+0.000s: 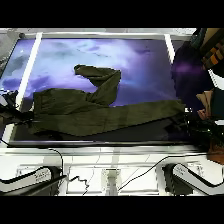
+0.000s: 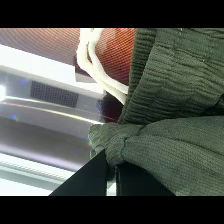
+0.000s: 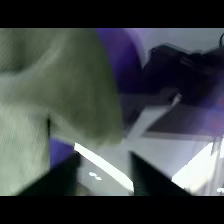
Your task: Fold the clothes and pants, and hang the long-sleeved shirts on hangers.
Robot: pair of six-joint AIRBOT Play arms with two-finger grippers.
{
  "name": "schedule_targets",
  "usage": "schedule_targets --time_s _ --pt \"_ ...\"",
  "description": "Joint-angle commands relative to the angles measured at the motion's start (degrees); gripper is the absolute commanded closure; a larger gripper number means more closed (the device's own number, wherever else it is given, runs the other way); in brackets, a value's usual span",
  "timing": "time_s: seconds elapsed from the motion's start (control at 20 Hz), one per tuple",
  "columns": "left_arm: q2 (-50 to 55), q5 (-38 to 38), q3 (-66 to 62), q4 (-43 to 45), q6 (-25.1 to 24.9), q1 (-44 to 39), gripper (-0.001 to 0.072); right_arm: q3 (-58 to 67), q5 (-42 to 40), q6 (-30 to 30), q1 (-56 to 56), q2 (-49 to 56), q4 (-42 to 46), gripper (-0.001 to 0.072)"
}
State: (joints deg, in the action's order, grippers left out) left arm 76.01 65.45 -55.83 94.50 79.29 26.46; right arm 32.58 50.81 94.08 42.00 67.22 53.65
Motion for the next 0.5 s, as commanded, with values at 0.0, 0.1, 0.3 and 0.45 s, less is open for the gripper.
schedule_targets --time_s 0.0,0.1,0.3,0.45 --pt "-0.04 -0.13 0.02 -0.11 0.0 -0.04 0.066 -0.13 -6.03 0.22 -0.72 3.69 -5.14 0.052" --pt "-0.04 -0.92 -0.11 -1.68 0.0 -0.04 0.066 0.98 -8.87 -1.29 -2.8 3.74 -5.35 0.0531" --pt "-0.04 -1.95 -3.04 -10.32 0.0 -0.04 0.0661 9.6 -5.95 -4.28 -7.15 3.61 -4.76 0.0695" --pt "-0.04 -1.07 -8.52 -15.87 -0.02 -0.04 0.066 20.37 -0.2 -4.39 -8.94 3.61 1.46 0.0696"
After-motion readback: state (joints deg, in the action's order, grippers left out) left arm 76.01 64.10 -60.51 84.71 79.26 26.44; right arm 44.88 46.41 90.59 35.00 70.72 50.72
